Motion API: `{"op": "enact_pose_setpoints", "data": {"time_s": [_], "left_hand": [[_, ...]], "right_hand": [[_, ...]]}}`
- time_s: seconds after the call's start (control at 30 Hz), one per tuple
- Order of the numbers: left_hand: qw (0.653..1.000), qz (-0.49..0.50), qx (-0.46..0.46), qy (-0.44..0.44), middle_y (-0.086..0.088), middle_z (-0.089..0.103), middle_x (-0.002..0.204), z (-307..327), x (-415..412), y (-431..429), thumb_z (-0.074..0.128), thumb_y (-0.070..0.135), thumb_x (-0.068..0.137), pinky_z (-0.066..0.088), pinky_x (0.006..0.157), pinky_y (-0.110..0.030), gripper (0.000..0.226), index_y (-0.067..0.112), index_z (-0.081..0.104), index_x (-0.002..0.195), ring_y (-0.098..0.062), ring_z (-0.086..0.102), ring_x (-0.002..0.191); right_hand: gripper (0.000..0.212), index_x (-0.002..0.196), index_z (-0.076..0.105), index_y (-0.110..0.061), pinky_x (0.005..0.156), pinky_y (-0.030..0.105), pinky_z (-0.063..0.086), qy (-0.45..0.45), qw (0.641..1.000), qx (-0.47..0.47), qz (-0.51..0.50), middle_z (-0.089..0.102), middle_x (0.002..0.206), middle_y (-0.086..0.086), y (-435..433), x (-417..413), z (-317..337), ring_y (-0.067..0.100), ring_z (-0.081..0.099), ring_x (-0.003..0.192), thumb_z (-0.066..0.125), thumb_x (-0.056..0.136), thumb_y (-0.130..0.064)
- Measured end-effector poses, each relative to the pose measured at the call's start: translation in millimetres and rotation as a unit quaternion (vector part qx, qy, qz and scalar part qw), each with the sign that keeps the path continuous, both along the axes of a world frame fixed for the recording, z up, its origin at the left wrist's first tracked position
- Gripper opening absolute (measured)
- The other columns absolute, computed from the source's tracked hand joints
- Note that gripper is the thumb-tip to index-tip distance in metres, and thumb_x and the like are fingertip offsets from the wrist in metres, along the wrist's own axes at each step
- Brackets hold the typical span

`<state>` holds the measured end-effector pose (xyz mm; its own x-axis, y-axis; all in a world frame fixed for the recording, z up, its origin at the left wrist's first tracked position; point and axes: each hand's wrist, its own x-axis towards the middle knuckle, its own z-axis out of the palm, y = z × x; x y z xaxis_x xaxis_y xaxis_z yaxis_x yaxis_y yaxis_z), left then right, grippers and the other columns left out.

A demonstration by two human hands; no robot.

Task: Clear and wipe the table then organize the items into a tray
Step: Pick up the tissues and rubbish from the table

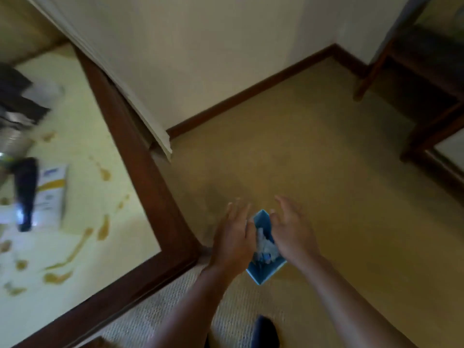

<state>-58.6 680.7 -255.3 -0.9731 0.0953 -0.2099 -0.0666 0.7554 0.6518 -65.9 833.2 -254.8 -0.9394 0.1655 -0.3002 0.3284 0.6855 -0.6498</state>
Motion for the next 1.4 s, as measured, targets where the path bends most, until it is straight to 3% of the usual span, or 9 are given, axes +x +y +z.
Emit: {"op": "enact_pose_setpoints", "data": {"time_s": [0.1,0.3,0.47,0.57,0.77,1.03,1.27,1.33,1.4], "left_hand": [[0.999,-0.011,-0.023,0.037,-0.002,0.025,0.169,86,9,-26,0.039,0.026,0.109,0.019,0.128,-0.038,0.048,0.019,0.041,0.157,-0.019,0.014,0.158],[0.988,0.059,-0.079,0.12,0.006,0.018,0.171,211,23,-104,0.037,0.035,0.11,0.013,0.128,-0.038,0.049,0.031,0.034,0.158,-0.013,0.006,0.159],[0.975,0.141,-0.111,0.134,0.004,0.019,0.171,263,17,-191,0.037,0.037,0.109,0.01,0.127,-0.039,0.049,0.031,0.035,0.158,-0.018,0.007,0.159],[0.966,0.182,-0.117,0.142,0.003,0.025,0.169,279,5,-250,0.04,0.037,0.108,0.018,0.126,-0.043,0.047,0.031,0.039,0.154,-0.019,0.014,0.157],[0.958,0.226,-0.121,0.13,0.004,0.049,0.147,274,-27,-385,0.041,0.036,0.101,0.045,0.105,-0.049,0.042,0.029,0.053,0.14,-0.023,0.049,0.133],[0.97,0.195,-0.136,0.04,0.002,0.05,0.138,231,-86,-515,0.047,0.03,0.1,0.058,0.084,-0.042,0.034,0.028,0.057,0.132,-0.021,0.062,0.112],[0.975,0.132,-0.175,0.027,-0.002,0.034,0.153,188,-145,-550,0.06,0.018,0.095,0.061,0.083,-0.042,0.053,0.024,0.044,0.145,-0.029,0.057,0.125],[0.973,0.119,-0.196,0.009,-0.006,0.033,0.155,183,-156,-550,0.063,0.02,0.093,0.062,0.08,-0.044,0.061,0.023,0.039,0.149,-0.033,0.06,0.121],[0.968,0.106,-0.226,0.004,-0.011,0.033,0.156,179,-162,-549,0.066,0.022,0.092,0.06,0.088,-0.048,0.068,0.021,0.036,0.153,-0.039,0.055,0.127]], "right_hand": [[0.045,0.149,0.044,-0.022,0.113,0.04,0.037,0.054,0.996,0.035,0.057,0.041,0.155,0.003,-24,-3,89,0.025,0.041,0.142,0.044,0.105,-0.032],[0.048,0.153,0.035,-0.028,0.118,0.045,0.035,0.124,0.977,0.056,0.165,0.028,0.164,-0.001,-93,-12,213,0.02,0.024,0.152,0.037,0.107,-0.039],[0.049,0.153,0.036,-0.028,0.119,0.042,0.032,0.161,0.952,0.07,0.251,0.029,0.164,-0.002,-176,-23,264,0.019,0.023,0.153,0.038,0.106,-0.041],[0.048,0.152,0.039,-0.027,0.118,0.038,0.03,0.178,0.936,0.078,0.293,0.034,0.161,-0.004,-233,-36,280,0.016,0.027,0.149,0.038,0.106,-0.041],[0.044,0.147,0.047,-0.023,0.115,0.037,0.036,0.181,0.919,0.074,0.341,0.04,0.156,0.0,-360,-81,287,0.019,0.032,0.145,0.043,0.105,-0.034],[0.042,0.142,0.053,-0.026,0.09,0.04,0.053,0.171,0.919,0.088,0.345,0.045,0.146,-0.001,-485,-150,274,0.022,0.045,0.128,0.055,0.1,-0.033],[0.051,0.143,0.041,-0.039,0.083,0.046,0.055,0.183,0.895,0.155,0.376,0.032,0.152,0.006,-536,-227,259,0.031,0.04,0.131,0.061,0.097,-0.033],[0.052,0.142,0.041,-0.042,0.085,0.046,0.054,0.181,0.88,0.185,0.398,0.032,0.151,0.004,-545,-245,253,0.031,0.038,0.132,0.062,0.096,-0.034],[0.051,0.142,0.044,-0.04,0.084,0.043,0.055,0.192,0.866,0.205,0.413,0.038,0.144,0.003,-549,-257,245,0.03,0.041,0.127,0.063,0.095,-0.033]]}}
